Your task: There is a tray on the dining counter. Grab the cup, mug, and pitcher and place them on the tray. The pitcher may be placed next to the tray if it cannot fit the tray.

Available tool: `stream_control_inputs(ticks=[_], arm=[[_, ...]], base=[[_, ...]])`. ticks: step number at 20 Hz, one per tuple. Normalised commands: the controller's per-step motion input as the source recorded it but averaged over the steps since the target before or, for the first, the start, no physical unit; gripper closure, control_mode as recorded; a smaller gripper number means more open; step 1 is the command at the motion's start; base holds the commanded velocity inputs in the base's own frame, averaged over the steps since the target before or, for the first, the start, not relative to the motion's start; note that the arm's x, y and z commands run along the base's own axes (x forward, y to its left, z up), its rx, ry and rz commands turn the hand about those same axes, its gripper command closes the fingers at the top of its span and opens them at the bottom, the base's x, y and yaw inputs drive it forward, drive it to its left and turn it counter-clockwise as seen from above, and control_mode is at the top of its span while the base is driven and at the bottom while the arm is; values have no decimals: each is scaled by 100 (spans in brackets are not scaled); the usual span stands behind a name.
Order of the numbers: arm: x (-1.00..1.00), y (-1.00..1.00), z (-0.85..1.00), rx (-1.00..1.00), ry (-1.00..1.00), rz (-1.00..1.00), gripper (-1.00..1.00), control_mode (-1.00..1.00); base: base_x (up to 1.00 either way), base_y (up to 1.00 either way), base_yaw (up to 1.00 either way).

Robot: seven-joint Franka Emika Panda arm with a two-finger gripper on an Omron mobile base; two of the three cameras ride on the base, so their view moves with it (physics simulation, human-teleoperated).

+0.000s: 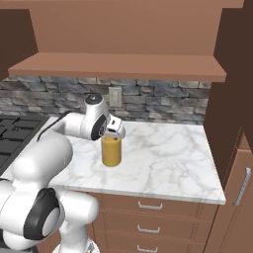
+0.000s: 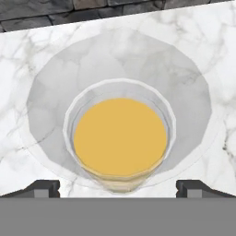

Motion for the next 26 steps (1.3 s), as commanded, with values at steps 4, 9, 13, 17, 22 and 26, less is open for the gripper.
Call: stream_control_inputs(ticks=[4,9,13,17,22,26], arm=[[1,0,-2,0,1,0,-100,-100],[0,0,0,0,0,0,-100,-100],[0,0,0,0,0,0,-100,-100],[0,0,0,0,0,0,-100,-100],[0,0,0,0,0,0,100,-100],[0,0,0,0,0,0,100,-100]], base=[[0,0,0],[0,0,0],[0,0,0],[0,0,0],[0,0,0],[0,0,0]])
